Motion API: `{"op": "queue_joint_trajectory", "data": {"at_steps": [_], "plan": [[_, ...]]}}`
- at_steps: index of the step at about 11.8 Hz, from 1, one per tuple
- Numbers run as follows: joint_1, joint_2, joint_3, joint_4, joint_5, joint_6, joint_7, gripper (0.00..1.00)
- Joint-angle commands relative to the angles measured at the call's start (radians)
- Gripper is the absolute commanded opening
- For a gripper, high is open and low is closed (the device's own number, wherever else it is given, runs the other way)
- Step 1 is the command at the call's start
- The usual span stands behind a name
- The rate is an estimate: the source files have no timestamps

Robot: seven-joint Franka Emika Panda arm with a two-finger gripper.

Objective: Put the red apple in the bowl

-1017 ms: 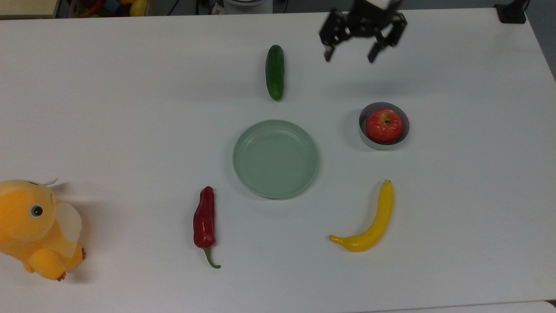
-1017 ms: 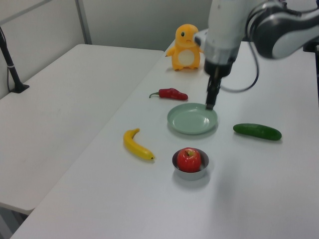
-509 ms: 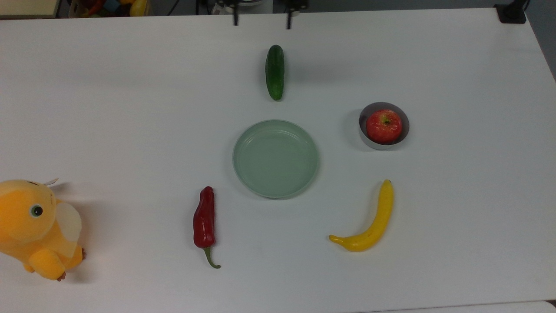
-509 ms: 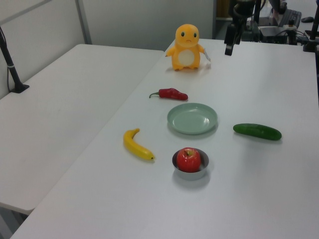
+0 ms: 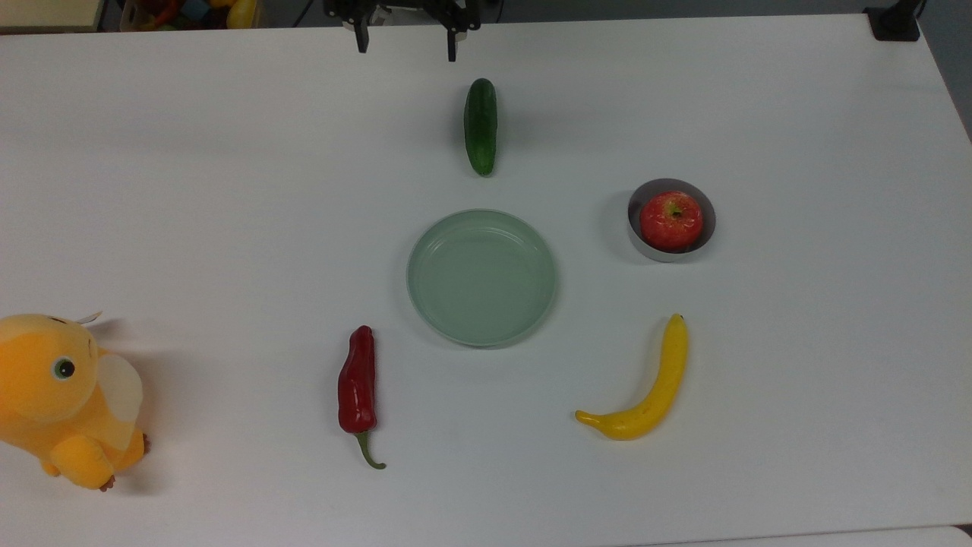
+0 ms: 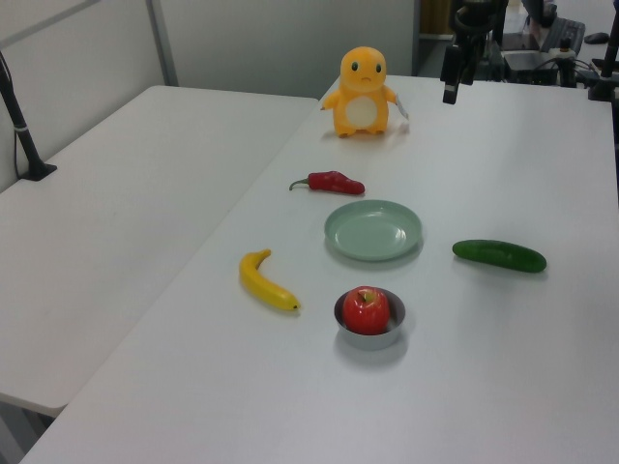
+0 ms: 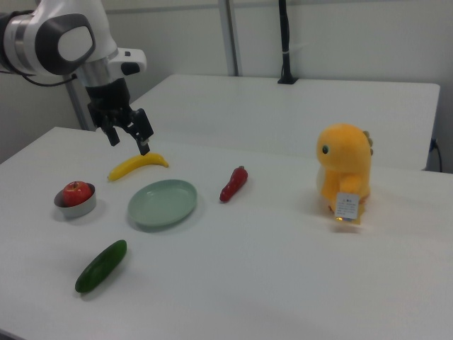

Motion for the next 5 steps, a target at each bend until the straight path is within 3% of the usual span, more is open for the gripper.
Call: {"op": "queue_joint_trajectory", "data": {"at_steps": [1,5], "plan": [[0.078,0.001,-0.087,0.006,0.005,-0.027,-0.031,1.00],[0.078,0.013,-0.085,0.009,0.007,-0.019,-0.031,1.00]]}}
